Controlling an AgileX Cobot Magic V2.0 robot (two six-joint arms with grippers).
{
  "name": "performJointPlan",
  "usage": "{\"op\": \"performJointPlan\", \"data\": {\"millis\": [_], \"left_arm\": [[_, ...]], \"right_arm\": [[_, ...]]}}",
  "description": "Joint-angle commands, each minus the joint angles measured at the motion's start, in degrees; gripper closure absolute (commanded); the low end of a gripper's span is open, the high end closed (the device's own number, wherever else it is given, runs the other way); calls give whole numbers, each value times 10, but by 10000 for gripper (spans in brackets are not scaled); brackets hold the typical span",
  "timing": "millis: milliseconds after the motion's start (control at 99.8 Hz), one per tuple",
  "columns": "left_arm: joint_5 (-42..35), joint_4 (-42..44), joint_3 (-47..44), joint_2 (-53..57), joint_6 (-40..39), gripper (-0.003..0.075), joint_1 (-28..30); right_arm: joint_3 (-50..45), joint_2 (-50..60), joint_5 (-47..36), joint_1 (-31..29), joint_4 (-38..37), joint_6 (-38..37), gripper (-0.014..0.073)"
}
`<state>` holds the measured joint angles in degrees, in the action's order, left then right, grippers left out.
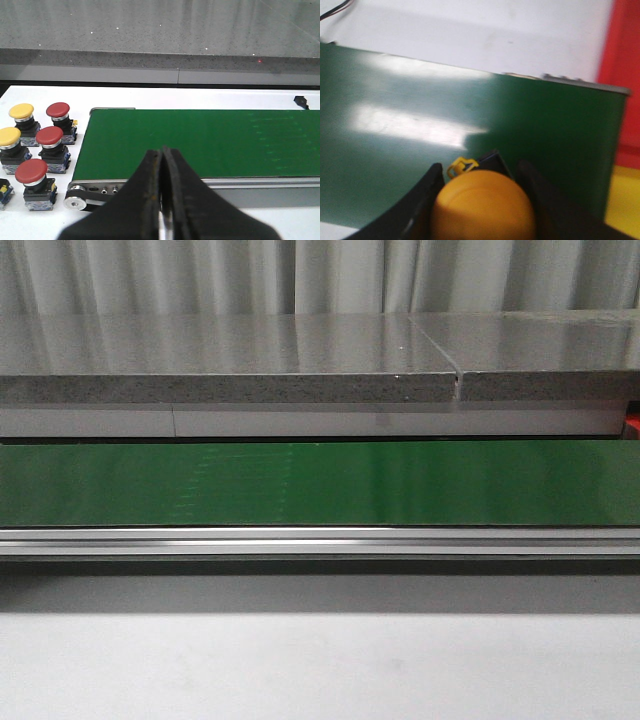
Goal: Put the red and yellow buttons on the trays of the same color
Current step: 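Lower the yellow button into the yellow tray and open the right gripper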
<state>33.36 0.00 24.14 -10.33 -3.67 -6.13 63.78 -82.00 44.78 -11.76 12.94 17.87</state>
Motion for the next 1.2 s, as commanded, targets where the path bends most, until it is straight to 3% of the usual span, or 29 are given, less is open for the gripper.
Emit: {"op": "performJointPlan", "data": {"millis": [0, 471, 1193], "left_arm": [[-41, 0, 15, -6, -1, 739, -4], [-41, 0, 15, -6, -1, 739, -4], [-41, 0, 15, -6, -1, 739, -4]], "right_arm": [[19, 26, -15, -57, -1, -22, 391], [-39, 23, -102, -238, -1, -108, 391], [-71, -78, -162, -243, -1, -109, 391]]}}
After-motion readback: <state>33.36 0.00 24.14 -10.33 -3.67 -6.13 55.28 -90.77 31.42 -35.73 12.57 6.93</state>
